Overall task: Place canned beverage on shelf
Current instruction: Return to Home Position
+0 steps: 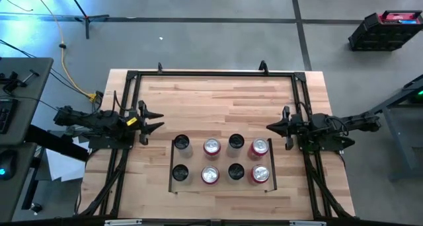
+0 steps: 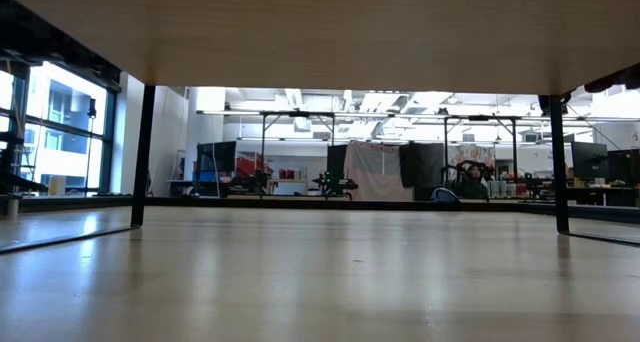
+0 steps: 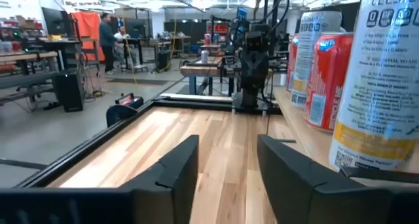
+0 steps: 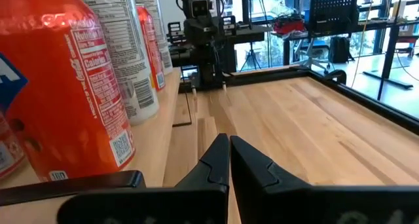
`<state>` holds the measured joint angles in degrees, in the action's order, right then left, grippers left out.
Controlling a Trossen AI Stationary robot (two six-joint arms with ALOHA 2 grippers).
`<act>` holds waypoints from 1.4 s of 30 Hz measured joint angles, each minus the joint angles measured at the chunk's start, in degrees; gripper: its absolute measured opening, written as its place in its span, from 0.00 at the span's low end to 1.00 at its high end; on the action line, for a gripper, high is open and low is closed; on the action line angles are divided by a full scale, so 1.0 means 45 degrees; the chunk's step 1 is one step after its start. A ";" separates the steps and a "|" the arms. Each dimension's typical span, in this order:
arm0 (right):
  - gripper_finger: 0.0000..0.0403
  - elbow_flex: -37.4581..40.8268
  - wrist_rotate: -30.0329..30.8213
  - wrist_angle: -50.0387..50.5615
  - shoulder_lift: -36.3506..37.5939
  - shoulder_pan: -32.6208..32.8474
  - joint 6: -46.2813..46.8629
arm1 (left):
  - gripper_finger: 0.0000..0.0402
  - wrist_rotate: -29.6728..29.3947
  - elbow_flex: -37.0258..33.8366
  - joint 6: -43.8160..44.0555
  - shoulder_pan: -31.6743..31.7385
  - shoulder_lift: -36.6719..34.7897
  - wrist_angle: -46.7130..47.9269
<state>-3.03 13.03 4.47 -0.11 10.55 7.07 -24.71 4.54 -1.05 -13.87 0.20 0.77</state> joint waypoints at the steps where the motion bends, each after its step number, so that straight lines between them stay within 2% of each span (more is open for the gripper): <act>1: 0.00 0.0000 0.0013 -0.0006 -0.0012 0.0000 0.0001 | 0.34 0.0031 0.0000 0.0017 0.0000 0.0004 0.0044; 8: 0.00 0.0025 0.0012 -0.0087 -0.0003 0.0000 -0.0135 | 0.16 0.0688 -0.0027 -0.0064 0.0005 0.0001 0.0105; 11: 0.00 0.0034 0.0007 -0.0113 -0.0008 0.0000 -0.0154 | 0.08 0.0818 -0.0683 -0.0240 0.0010 0.0001 -0.1029; 14: 0.00 0.0034 0.0007 -0.0113 -0.0029 0.0000 -0.0346 | 0.01 0.1311 -0.0855 -0.0147 0.0124 0.0100 -0.0887; 19: 0.00 0.0034 0.0004 -0.0108 -0.0037 0.0000 -0.0599 | 0.02 0.2624 -0.0852 -0.0482 0.0447 0.0000 -0.1189; 22: 0.00 0.0034 0.0733 -0.0140 -0.0042 -0.0008 -0.0692 | 0.01 0.3055 -0.0855 -0.0484 0.0821 0.0006 -0.1082; 25: 0.00 0.0034 0.1411 -0.0185 -0.0042 -0.0013 -0.0636 | 0.00 0.3459 -0.0855 -0.0473 0.1530 0.0006 -0.1131; 33: 0.00 0.0029 0.2043 -0.0208 -0.0042 -0.0010 -0.0567 | 0.00 0.5938 -0.0855 -0.0254 0.3635 0.0011 -0.1003; 36: 0.00 0.0029 0.1344 -0.0195 -0.0056 -0.0010 -0.0572 | 0.00 0.6686 -0.0855 -0.0252 0.4085 0.0011 -0.0999; 42: 0.00 0.0544 -0.1271 -0.1426 -0.0068 -0.0077 -0.0422 | 0.00 0.7500 -0.0855 -0.0244 0.4163 0.0011 -0.0999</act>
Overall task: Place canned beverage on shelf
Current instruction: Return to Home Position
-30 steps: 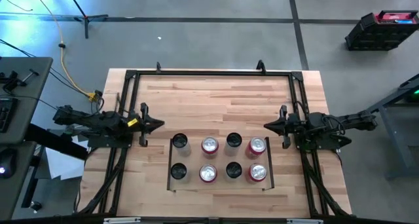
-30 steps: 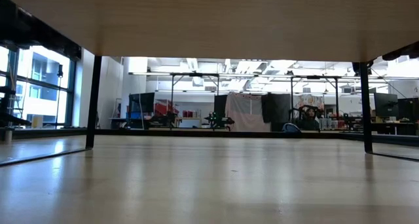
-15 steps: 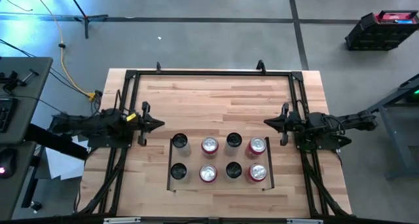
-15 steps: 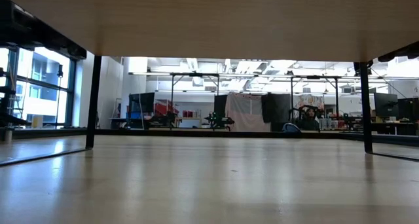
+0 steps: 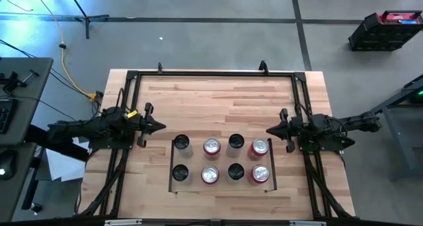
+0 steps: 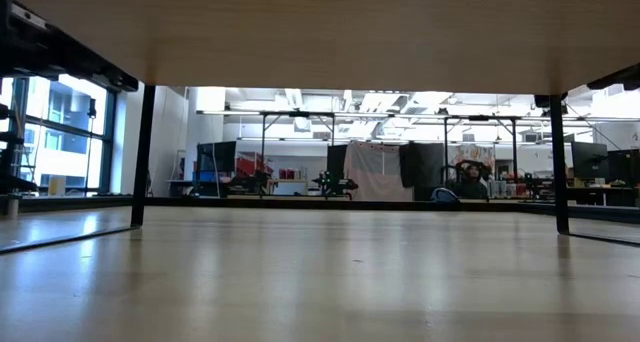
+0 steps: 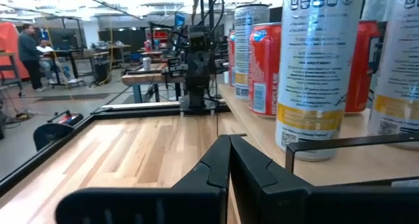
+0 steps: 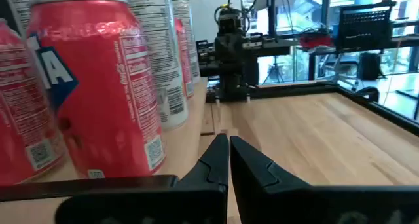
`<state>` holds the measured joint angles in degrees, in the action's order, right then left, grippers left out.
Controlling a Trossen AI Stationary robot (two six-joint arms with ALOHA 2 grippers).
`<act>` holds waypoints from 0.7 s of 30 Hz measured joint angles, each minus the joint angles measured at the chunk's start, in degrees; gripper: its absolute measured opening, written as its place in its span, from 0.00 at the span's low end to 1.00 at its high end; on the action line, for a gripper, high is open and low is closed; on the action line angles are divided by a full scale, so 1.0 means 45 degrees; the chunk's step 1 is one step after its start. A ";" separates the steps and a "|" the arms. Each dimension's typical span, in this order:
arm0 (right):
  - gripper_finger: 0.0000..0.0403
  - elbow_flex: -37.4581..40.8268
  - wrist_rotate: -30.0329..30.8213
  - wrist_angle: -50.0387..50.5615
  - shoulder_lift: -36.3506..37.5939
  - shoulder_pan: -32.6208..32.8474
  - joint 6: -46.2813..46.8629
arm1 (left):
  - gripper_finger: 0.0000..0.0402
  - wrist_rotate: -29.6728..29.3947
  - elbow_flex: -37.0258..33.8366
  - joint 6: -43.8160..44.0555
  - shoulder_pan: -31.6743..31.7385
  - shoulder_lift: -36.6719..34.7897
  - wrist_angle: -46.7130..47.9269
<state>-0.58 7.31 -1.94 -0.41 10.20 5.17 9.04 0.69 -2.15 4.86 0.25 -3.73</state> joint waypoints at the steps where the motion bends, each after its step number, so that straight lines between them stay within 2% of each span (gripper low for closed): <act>1: 0.00 0.0000 -0.0080 0.0002 0.0002 -0.0137 0.0030 | 0.00 -0.0013 0.0000 0.0000 0.0000 0.0000 -0.0004; 5: 0.00 0.0005 -0.0132 -0.0002 0.0004 -0.1338 -0.0107 | 0.00 -0.0112 0.0000 -0.0005 0.0000 0.0000 -0.0014; 11: 0.00 0.0005 -0.2470 0.0163 -0.0036 -0.3983 -0.0138 | 0.00 -0.0132 0.0000 -0.0003 -0.0010 0.0000 -0.0370; 13: 0.00 0.0005 -0.2862 0.0098 -0.0137 -0.4576 -0.0263 | 0.00 -0.0402 0.0000 0.0091 -0.0010 -0.0005 -0.0483; 21: 0.00 0.0010 -0.2900 0.0095 -0.0870 -0.4727 -0.0640 | 0.01 -0.1238 0.0005 0.0665 -0.0010 0.0000 0.0233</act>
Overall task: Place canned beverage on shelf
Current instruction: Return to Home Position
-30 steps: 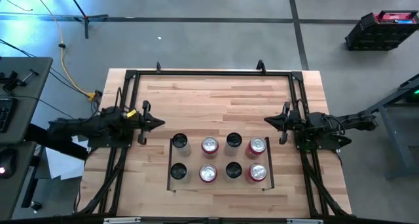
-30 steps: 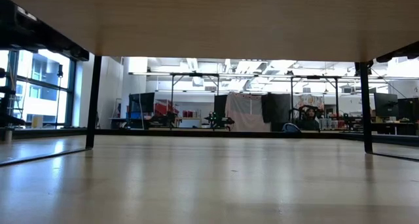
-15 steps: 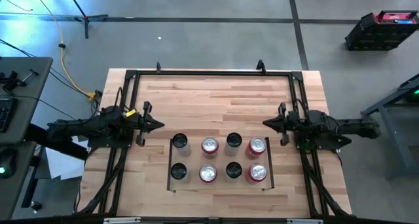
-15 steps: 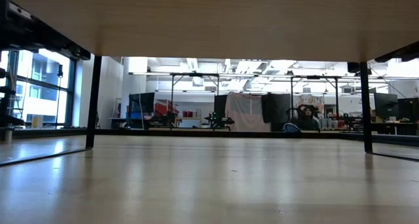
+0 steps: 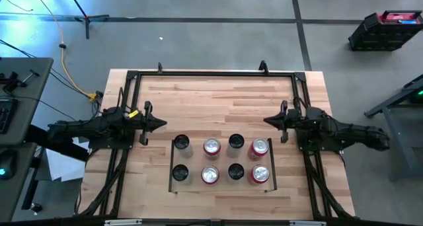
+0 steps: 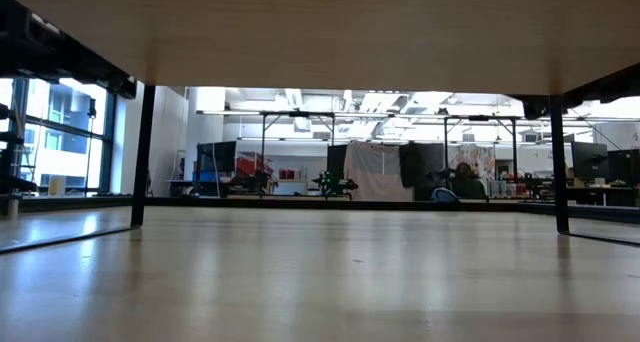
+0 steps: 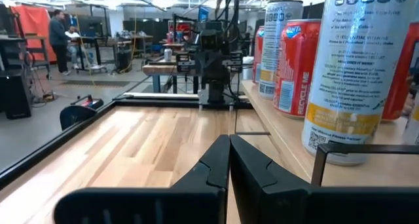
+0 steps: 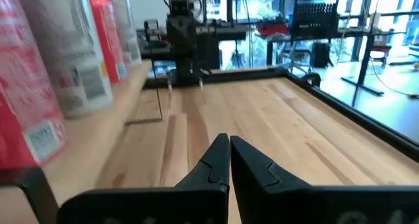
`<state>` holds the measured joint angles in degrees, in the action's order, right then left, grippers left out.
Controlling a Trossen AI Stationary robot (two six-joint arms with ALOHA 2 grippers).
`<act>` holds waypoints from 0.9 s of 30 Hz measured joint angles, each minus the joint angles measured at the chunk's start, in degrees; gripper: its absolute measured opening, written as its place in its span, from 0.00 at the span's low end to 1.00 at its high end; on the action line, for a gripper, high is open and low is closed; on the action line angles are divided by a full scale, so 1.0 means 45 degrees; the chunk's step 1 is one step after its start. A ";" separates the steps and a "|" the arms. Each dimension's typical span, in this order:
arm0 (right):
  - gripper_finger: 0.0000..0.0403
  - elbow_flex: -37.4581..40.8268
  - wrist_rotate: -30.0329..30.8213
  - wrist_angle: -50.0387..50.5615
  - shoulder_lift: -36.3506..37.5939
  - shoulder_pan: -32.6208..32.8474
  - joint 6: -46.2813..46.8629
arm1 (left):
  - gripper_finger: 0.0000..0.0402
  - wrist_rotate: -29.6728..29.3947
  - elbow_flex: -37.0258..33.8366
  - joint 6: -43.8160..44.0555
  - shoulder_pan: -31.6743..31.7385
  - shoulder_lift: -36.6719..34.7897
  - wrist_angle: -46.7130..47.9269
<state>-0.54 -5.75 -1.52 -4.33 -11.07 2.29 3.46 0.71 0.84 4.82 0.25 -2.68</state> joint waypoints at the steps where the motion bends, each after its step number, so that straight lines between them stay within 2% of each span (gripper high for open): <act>1: 0.00 0.0000 0.0187 0.0015 -0.0140 0.0107 -0.0083 | 0.01 0.0000 0.0000 0.0004 0.0000 0.0000 0.0025; 7: 0.00 0.0002 0.1926 0.0054 -0.0709 0.0557 -0.0282 | 0.01 -0.0026 0.0000 -0.0259 0.0000 0.0000 -0.0124; 13: 0.00 0.0005 0.1940 -0.0015 -0.0677 0.0748 -0.0213 | 0.01 -0.0567 0.0005 -0.0124 0.0019 0.0000 -0.0224; 27: 0.00 0.0010 0.1167 0.0077 0.0751 0.0675 -0.0152 | 0.01 -0.0409 0.0005 -0.0115 0.0005 0.0000 -0.0473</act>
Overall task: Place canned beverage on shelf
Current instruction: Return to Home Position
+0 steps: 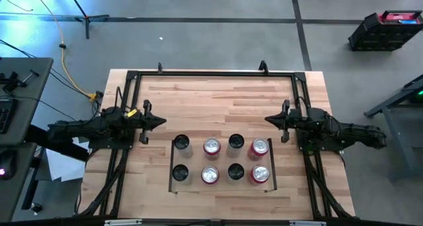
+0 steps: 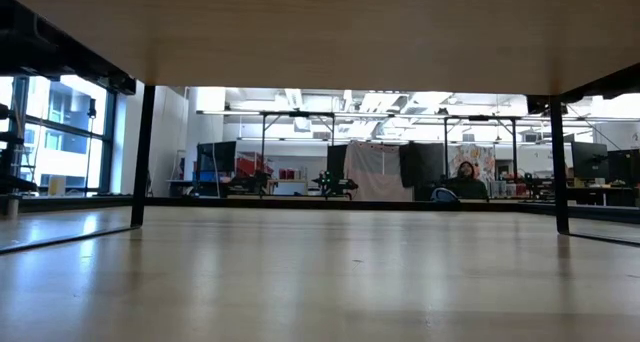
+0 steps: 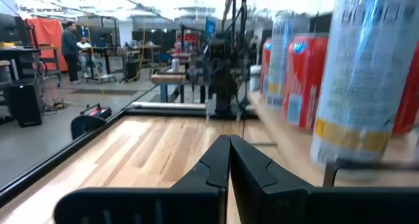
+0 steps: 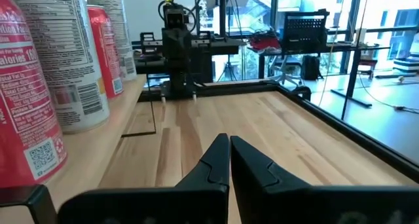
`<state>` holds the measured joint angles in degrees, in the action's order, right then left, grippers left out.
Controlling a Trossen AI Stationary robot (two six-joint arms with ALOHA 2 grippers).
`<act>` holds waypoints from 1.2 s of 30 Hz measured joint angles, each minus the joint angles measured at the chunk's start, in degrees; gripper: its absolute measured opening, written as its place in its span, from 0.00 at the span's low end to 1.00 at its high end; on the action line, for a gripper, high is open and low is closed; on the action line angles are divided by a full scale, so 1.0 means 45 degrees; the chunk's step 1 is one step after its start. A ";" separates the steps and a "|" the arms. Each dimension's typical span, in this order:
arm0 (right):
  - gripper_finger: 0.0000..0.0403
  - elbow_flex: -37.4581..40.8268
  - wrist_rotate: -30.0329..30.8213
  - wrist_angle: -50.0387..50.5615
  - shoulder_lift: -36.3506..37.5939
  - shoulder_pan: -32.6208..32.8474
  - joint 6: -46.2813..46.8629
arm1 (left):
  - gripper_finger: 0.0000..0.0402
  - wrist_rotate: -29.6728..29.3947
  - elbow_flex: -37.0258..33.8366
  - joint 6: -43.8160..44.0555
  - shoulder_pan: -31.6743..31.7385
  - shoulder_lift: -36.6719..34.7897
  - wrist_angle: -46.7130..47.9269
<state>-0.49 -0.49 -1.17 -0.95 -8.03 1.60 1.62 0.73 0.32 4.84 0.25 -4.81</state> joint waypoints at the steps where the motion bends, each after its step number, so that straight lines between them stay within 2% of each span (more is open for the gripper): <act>1: 0.00 0.0000 0.0000 -0.0005 0.0000 0.0000 0.0063 | 0.01 0.0040 0.0000 0.0160 -0.0005 0.0000 -0.0185; 7: 0.00 0.0000 0.0199 -0.0005 -0.0015 0.0000 0.0203 | 0.01 0.0797 0.0005 0.0638 -0.0007 -0.0002 -0.0988; 15: 0.00 0.0002 0.0199 0.0019 -0.0019 0.0000 -0.0354 | 0.01 0.0564 0.0005 0.0155 -0.0005 0.0000 -0.0901; 22: 0.00 0.0005 0.0199 0.0015 -0.0019 0.0000 -0.0359 | 0.01 0.0469 0.0000 -0.1958 0.0005 0.0000 0.0286; 25: 0.00 0.0005 0.0202 0.0017 -0.0019 0.0000 -0.0358 | 0.01 0.0464 0.0000 -0.1797 0.0005 0.0003 0.0826; 36: 0.00 0.0005 0.0204 0.0019 -0.0019 0.0000 -0.0359 | 0.01 0.0457 0.0000 -0.1118 0.0005 0.0053 0.0794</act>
<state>-0.47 0.43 -1.08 -1.04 -8.03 -0.01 3.68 0.73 -4.71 4.86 0.49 -1.23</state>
